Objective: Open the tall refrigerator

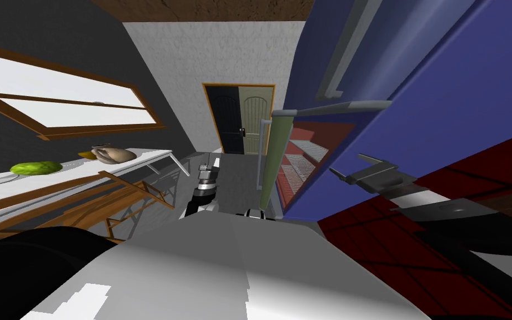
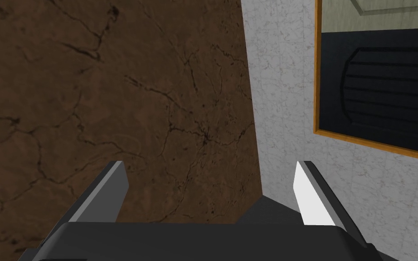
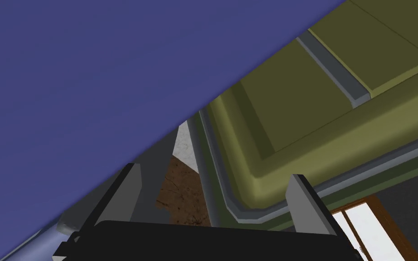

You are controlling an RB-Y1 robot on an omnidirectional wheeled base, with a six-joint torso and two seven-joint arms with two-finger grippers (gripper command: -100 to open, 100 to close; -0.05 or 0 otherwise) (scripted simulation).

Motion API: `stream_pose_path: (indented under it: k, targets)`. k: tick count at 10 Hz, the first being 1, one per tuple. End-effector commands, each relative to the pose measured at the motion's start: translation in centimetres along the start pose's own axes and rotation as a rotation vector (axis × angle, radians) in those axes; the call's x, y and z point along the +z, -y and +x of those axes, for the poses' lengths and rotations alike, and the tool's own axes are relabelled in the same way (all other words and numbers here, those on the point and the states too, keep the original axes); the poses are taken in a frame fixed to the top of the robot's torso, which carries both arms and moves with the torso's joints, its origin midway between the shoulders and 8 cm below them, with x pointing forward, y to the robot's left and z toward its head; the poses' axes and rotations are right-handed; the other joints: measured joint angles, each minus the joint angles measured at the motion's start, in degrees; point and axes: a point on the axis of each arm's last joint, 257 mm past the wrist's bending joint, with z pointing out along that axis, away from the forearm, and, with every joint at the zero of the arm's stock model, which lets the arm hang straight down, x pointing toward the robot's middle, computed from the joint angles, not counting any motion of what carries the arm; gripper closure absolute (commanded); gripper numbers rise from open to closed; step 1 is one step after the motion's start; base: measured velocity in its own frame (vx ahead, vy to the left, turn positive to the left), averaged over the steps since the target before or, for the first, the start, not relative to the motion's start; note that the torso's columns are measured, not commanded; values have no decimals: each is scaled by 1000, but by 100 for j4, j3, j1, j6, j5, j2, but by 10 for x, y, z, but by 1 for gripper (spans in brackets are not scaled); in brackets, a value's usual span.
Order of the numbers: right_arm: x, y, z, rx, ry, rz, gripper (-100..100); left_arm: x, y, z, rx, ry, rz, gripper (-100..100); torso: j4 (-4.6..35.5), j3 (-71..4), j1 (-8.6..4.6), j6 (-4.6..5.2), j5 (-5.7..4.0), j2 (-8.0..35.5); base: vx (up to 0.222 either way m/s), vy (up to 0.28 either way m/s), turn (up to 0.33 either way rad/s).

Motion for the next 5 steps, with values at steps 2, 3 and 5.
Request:
stream_pose_path:
  k: [2,3,5]
  targets:
    - [0,22,-1,-163,-44,6,-100,0,0,0,0,0,0,0,-2,-4,13,-1,5,-6,32,100,58]
    - [0,32,-4,-227,-59,10,-100,0,0,0,0,0,0,0,-2,-3,0,0,1,-4,29,96,68]
    - [-1,43,-5,-300,-80,16,-100,0,0,0,0,0,0,0,0,-2,4,-1,2,-2,38,87,61]
